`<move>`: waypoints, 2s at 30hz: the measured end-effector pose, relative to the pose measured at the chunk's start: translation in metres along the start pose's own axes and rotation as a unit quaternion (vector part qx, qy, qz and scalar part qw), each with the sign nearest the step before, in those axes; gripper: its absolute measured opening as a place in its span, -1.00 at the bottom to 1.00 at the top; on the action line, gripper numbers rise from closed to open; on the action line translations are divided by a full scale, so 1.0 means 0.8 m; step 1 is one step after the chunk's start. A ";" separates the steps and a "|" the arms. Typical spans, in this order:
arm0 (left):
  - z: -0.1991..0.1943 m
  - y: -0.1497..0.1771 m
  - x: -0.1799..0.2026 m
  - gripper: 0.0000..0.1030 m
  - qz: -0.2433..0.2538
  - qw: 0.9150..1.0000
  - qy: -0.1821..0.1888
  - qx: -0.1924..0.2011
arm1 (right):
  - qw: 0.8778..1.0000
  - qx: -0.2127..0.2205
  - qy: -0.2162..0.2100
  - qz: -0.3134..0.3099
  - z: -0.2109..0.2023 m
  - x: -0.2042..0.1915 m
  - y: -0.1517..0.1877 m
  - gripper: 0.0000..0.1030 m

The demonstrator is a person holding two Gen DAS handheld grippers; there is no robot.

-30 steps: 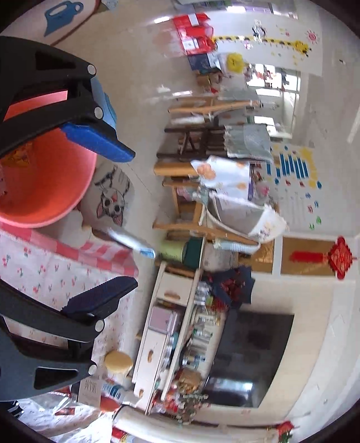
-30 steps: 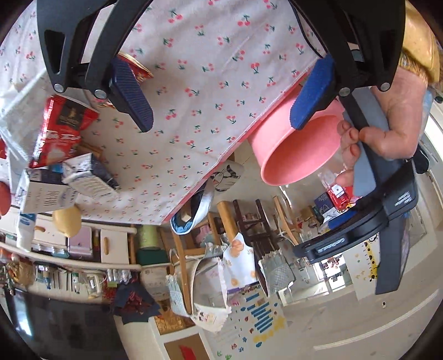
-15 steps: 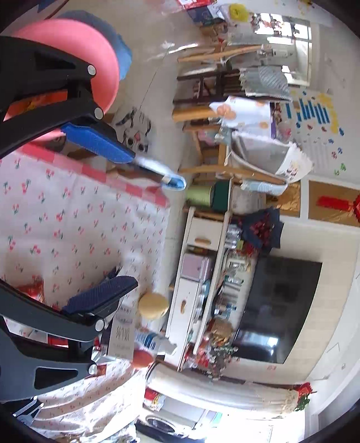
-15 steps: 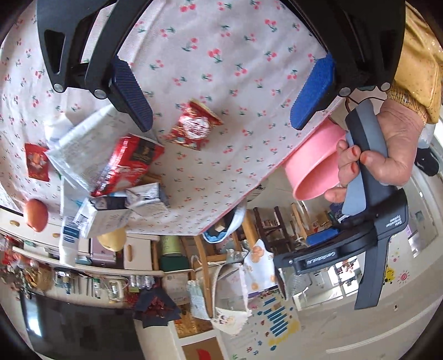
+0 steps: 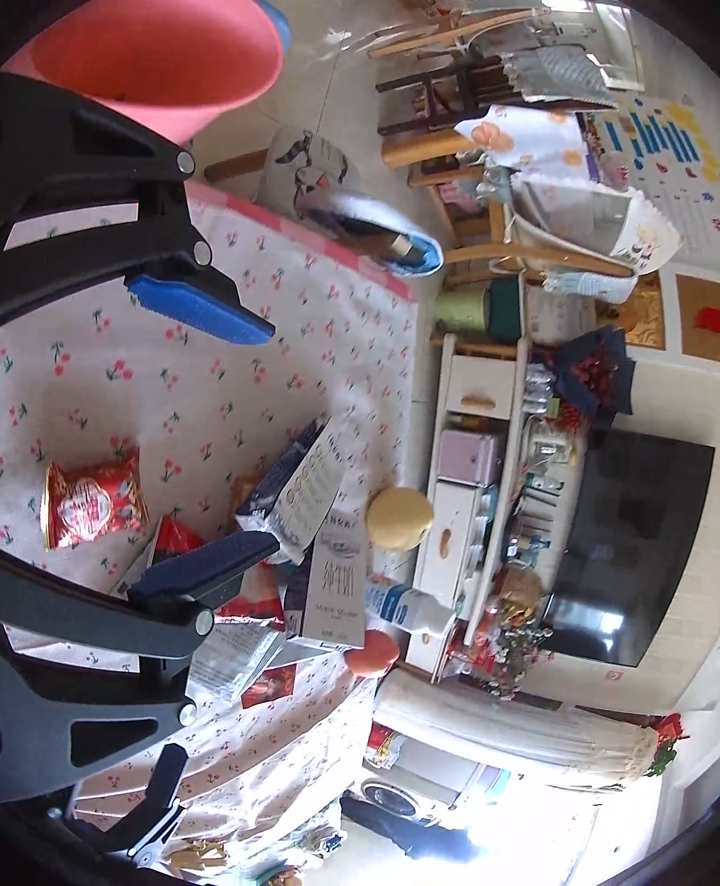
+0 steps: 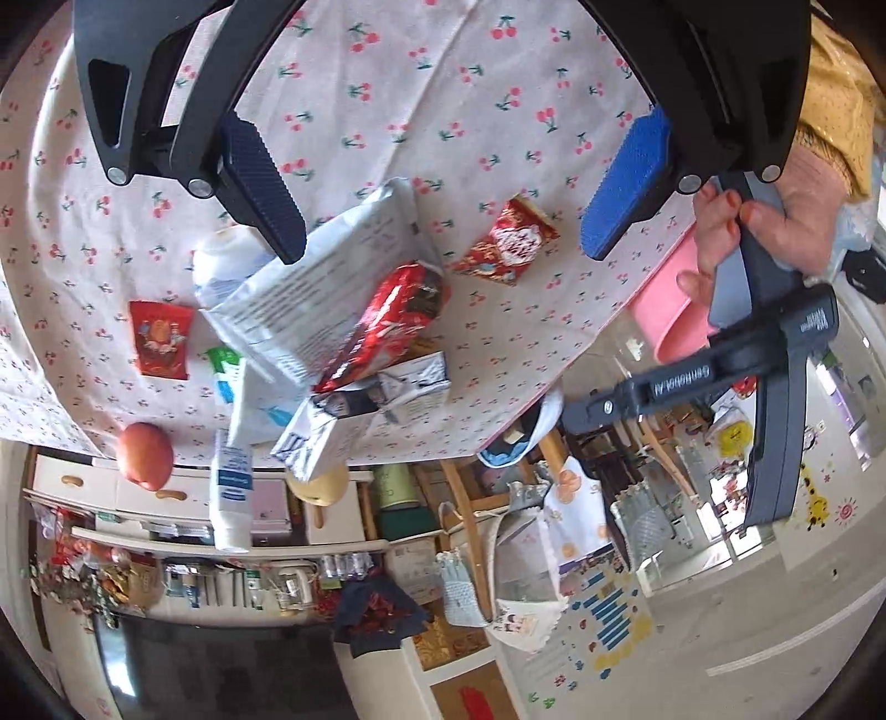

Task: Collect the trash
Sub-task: 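Close the left gripper on the white printed carton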

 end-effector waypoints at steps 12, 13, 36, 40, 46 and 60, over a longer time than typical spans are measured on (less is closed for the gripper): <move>0.086 -0.002 0.021 0.37 -0.127 0.985 0.059 -0.096 | 0.997 -0.014 0.026 0.067 -0.013 0.066 -0.004 0.91; 0.093 0.000 0.025 0.37 -0.128 0.985 0.059 -0.102 | 0.997 -0.015 0.024 0.066 -0.012 0.066 -0.003 0.91; 0.182 0.015 0.037 0.31 -0.099 0.987 -0.043 -0.118 | 0.998 -0.045 0.014 0.038 0.012 0.050 0.003 0.91; 0.182 0.015 0.030 0.24 -0.112 0.986 -0.037 -0.115 | 0.998 -0.055 0.013 0.034 0.019 0.046 0.006 0.91; 0.170 0.013 0.029 0.22 -0.105 0.988 -0.033 -0.104 | 0.997 -0.066 0.008 0.032 0.032 0.044 0.009 0.91; 0.115 0.023 0.034 0.12 -0.103 0.990 0.012 -0.099 | 0.992 -0.047 -0.012 0.120 0.036 0.080 0.012 0.89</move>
Point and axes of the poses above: each gripper's, at about its wrist camera, not at the fingertips, and z roughly the way its jaws point, x to its right, y to its underside, the point moved 8 cm from there along z, roughly the way its jaws point, and after that the axes turned 13 degrees about -z, right-handed, at the moved point
